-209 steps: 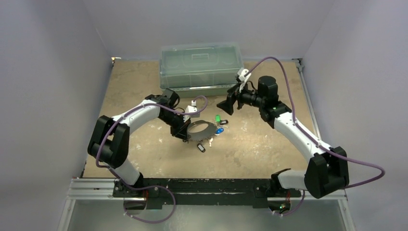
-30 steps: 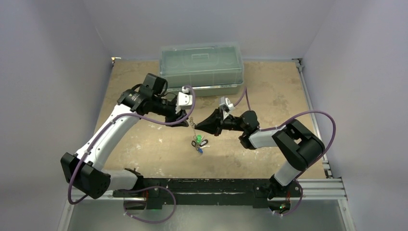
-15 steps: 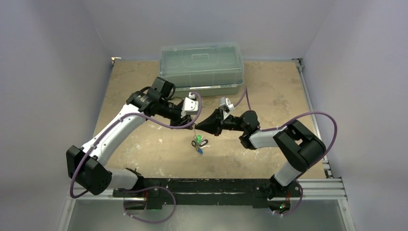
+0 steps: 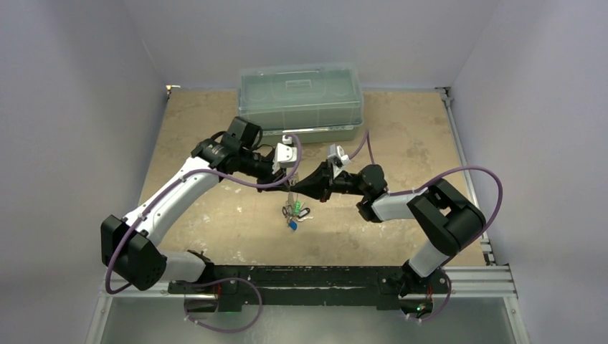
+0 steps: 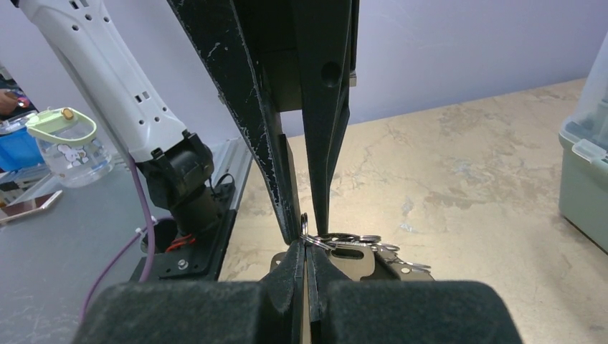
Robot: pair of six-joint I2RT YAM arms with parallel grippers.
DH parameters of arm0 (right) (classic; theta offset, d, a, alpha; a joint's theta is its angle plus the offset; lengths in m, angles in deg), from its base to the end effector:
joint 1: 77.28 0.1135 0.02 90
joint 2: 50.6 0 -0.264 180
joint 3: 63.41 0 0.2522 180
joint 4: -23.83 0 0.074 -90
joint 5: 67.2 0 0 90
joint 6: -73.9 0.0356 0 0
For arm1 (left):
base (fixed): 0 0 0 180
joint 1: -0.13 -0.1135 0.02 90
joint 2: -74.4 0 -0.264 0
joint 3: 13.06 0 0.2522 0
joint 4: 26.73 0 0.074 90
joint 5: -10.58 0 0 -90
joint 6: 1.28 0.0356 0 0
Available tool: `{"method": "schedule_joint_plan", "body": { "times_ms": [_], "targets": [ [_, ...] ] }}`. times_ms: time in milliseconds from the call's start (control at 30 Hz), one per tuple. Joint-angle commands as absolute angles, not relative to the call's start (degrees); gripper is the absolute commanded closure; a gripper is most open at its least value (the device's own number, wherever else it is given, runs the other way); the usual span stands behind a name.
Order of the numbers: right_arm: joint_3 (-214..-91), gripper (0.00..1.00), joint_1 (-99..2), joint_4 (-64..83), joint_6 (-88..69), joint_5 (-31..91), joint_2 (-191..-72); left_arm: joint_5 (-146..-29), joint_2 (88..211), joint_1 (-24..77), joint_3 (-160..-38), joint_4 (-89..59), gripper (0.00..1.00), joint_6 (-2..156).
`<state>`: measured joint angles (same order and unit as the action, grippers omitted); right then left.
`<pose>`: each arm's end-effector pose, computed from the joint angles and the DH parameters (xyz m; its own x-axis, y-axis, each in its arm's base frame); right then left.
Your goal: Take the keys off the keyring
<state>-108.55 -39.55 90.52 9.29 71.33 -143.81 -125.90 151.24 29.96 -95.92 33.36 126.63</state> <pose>0.2176 0.2021 0.2206 -0.1864 0.2148 -0.9587 -0.9817 -0.0032 0.1902 0.2201 -0.1560 0.3172 -0.1170 0.5548 -0.8237 0.9931 0.0568 -0.1027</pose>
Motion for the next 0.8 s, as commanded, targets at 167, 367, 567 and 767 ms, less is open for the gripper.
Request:
{"method": "schedule_joint_plan", "body": {
  "times_ms": [167, 367, 567, 767],
  "targets": [
    [-108.3, 1.00, -39.5, 94.6, 8.2, 71.2, -142.2, -128.1, 150.8, 30.7, -95.6, 30.3, 1.00, 124.0],
    [-108.4, 0.68, -42.3, 89.7, 7.0, 77.8, -141.3, -127.6, 150.6, 30.6, -97.0, 36.8, 1.00, 130.8],
    [-108.1, 0.47, -46.7, 80.5, 1.2, 85.4, -138.5, -128.6, 150.9, 30.6, -97.4, 40.0, 1.00, 136.0],
    [-113.6, 0.32, -47.1, 68.6, -5.3, 87.4, -138.0, -130.3, 151.7, 30.6, -98.9, 44.0, 1.00, 141.0]
  ]
}}
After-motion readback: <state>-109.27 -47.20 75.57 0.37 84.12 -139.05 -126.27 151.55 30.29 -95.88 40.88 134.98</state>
